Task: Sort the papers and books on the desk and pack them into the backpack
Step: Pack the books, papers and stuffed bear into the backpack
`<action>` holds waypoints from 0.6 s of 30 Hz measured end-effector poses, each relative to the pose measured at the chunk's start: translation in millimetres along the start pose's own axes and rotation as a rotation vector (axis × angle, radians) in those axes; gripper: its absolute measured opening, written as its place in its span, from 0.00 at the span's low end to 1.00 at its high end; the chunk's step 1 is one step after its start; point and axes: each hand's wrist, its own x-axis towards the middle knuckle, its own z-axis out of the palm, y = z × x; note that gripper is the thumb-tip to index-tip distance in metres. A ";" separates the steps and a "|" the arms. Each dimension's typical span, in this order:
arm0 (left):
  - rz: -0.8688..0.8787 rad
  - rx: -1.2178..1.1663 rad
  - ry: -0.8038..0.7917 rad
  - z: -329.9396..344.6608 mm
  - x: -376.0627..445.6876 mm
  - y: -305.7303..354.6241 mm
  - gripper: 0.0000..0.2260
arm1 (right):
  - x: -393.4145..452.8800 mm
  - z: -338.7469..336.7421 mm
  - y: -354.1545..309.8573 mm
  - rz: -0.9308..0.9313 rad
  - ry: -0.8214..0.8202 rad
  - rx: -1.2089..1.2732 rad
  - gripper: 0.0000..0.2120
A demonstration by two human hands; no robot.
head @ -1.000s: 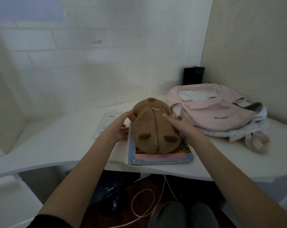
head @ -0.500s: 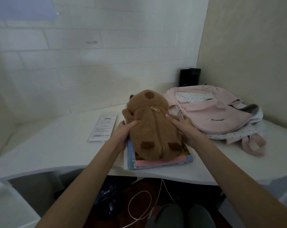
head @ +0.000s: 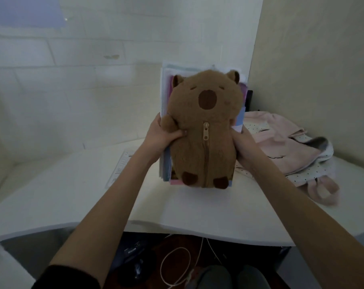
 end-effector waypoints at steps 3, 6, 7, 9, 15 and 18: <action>-0.065 -0.008 0.073 3.1 -2.4 -26.3 0.27 | -7.1 -13.6 11.1 -0.008 -0.169 -0.040 0.31; -0.065 -0.074 0.053 6.2 -1.2 -34.0 0.25 | -9.3 -23.1 19.4 -0.064 -0.348 -0.315 0.52; -0.068 -0.087 0.043 8.2 -1.4 -33.4 0.26 | -4.3 -23.0 24.5 -0.104 -0.300 -0.371 0.58; -0.074 -0.099 0.021 9.7 -2.2 -34.6 0.28 | 3.6 -17.0 29.4 -0.177 -0.145 -0.371 0.60; -0.105 0.126 -0.185 -0.1 -12.4 -44.1 0.48 | 10.1 -7.5 28.8 -0.211 -0.007 -0.360 0.54; -0.129 0.191 -0.103 11.4 -9.1 -31.1 0.46 | 10.7 -5.6 24.4 -0.121 0.015 -0.229 0.43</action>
